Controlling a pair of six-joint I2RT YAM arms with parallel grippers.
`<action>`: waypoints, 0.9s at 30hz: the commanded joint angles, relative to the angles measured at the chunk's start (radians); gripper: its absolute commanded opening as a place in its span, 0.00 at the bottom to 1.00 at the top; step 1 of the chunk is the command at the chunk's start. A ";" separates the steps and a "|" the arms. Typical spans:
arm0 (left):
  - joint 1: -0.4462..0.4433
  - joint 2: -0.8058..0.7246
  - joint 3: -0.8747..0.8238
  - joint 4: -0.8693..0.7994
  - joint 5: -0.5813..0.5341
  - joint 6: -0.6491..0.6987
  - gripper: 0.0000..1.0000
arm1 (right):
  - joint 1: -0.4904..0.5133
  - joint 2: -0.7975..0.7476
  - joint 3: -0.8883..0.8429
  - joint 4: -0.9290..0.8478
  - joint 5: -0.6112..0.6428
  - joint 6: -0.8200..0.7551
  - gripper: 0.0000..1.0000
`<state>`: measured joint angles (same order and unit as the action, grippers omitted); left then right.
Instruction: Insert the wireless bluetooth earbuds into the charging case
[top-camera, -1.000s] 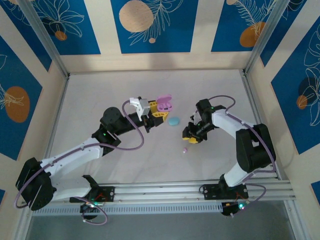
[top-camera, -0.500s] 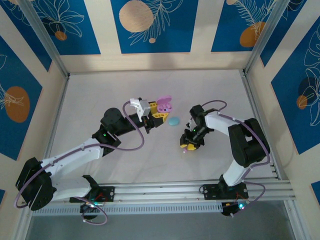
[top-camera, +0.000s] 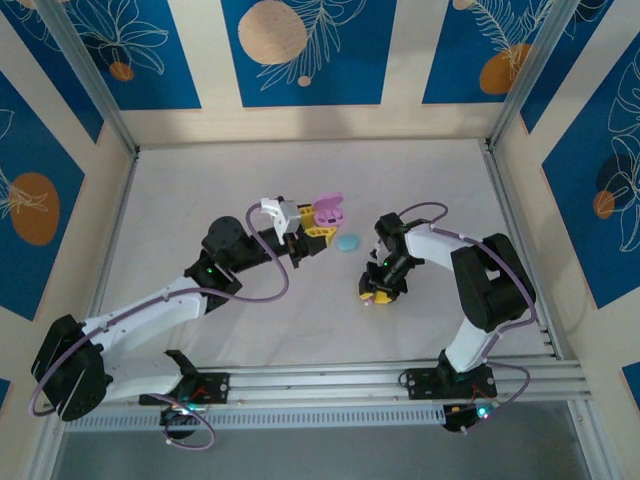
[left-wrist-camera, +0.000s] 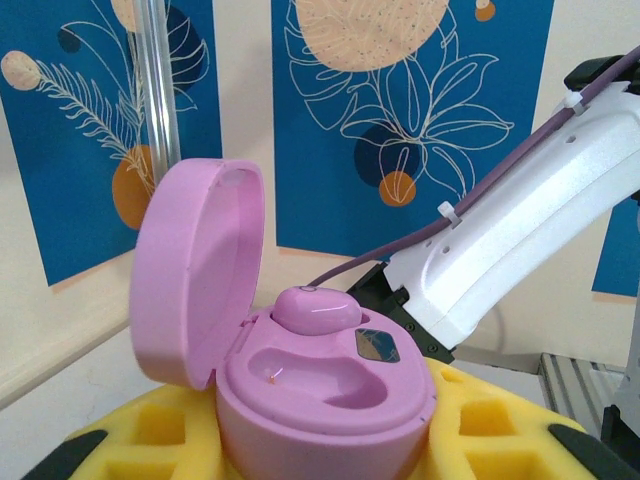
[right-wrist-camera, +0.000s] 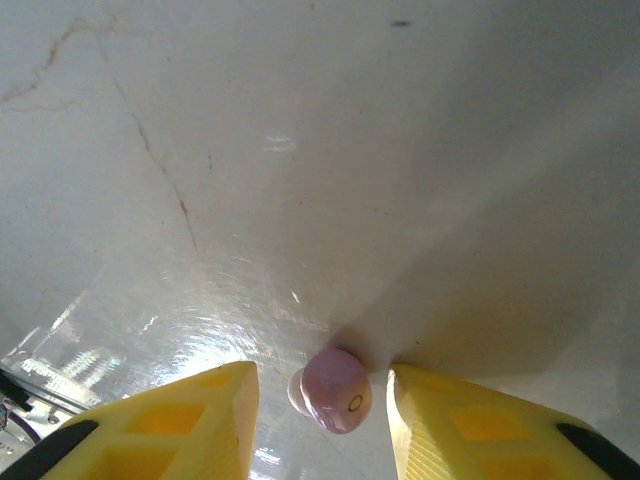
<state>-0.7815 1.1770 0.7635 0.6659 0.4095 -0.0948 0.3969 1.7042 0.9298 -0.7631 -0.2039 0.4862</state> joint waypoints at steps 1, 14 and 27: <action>-0.010 -0.017 -0.004 0.032 -0.008 0.014 0.28 | 0.018 0.027 0.012 0.000 0.003 0.011 0.39; -0.010 -0.020 -0.007 0.027 -0.012 0.018 0.29 | 0.049 0.006 0.063 -0.011 -0.008 0.016 0.33; -0.011 -0.028 -0.010 0.025 -0.015 0.018 0.29 | 0.075 0.047 0.115 -0.026 0.002 0.030 0.40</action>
<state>-0.7815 1.1736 0.7589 0.6655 0.4080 -0.0944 0.4580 1.7329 1.0168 -0.7635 -0.1967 0.5014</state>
